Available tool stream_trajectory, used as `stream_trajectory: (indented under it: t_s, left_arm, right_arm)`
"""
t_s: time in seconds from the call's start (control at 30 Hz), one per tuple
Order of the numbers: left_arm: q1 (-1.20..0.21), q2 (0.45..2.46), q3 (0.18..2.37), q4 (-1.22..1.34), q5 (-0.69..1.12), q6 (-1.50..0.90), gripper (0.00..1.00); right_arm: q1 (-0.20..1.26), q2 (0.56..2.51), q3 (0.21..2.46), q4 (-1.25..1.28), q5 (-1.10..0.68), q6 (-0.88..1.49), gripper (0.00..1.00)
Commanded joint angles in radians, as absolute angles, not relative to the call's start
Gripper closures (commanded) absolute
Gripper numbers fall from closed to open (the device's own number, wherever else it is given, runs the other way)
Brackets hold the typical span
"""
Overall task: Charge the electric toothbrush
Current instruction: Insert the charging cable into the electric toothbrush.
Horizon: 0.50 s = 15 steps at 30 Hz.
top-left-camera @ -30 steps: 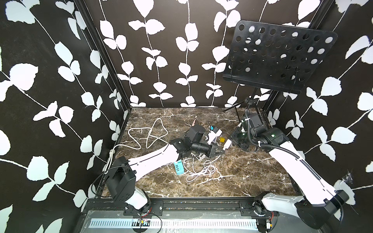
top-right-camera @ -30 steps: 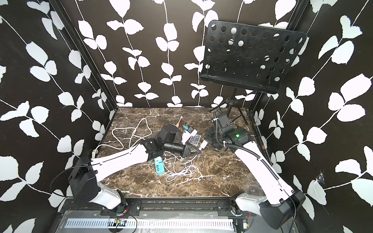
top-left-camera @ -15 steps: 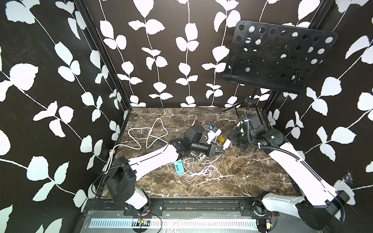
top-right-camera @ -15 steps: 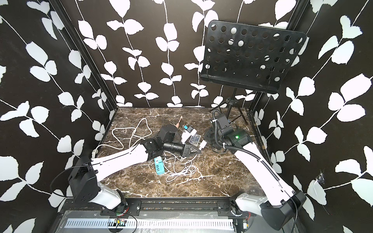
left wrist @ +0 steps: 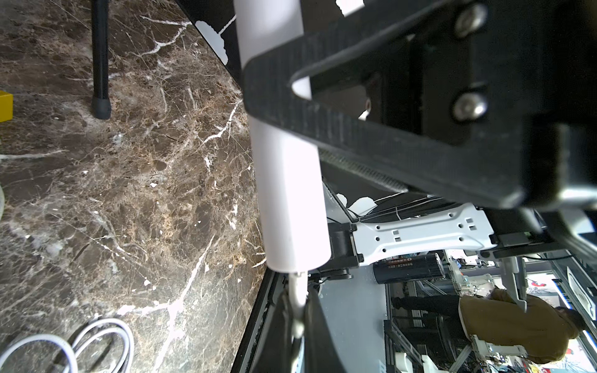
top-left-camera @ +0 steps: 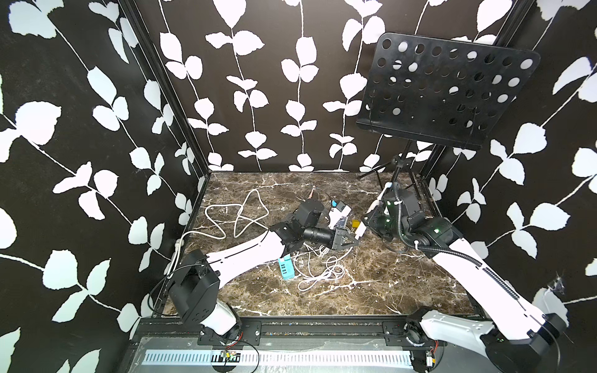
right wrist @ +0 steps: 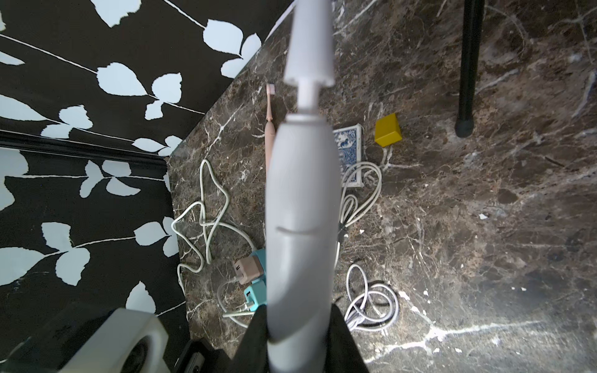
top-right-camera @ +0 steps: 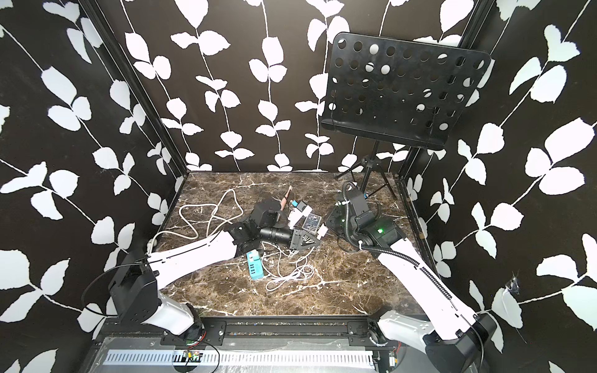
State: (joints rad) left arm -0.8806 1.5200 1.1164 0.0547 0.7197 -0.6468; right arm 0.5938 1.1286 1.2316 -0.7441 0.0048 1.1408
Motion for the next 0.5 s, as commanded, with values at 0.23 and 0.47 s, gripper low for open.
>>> stream_trajectory:
  t_s: [0.23, 0.47]
  left_arm:
    - [-0.872, 1.468, 1.148, 0.187, 0.568, -0.536, 1.00]
    - [-0.876, 1.471, 1.172, 0.259, 0.558, -0.496, 1.00]
  right_arm:
    - [0.683, 1.107, 1.182, -0.754, -0.029, 1.117, 0.91]
    - [0.701, 1.106, 1.129, -0.691, -0.094, 1.125, 0.93]
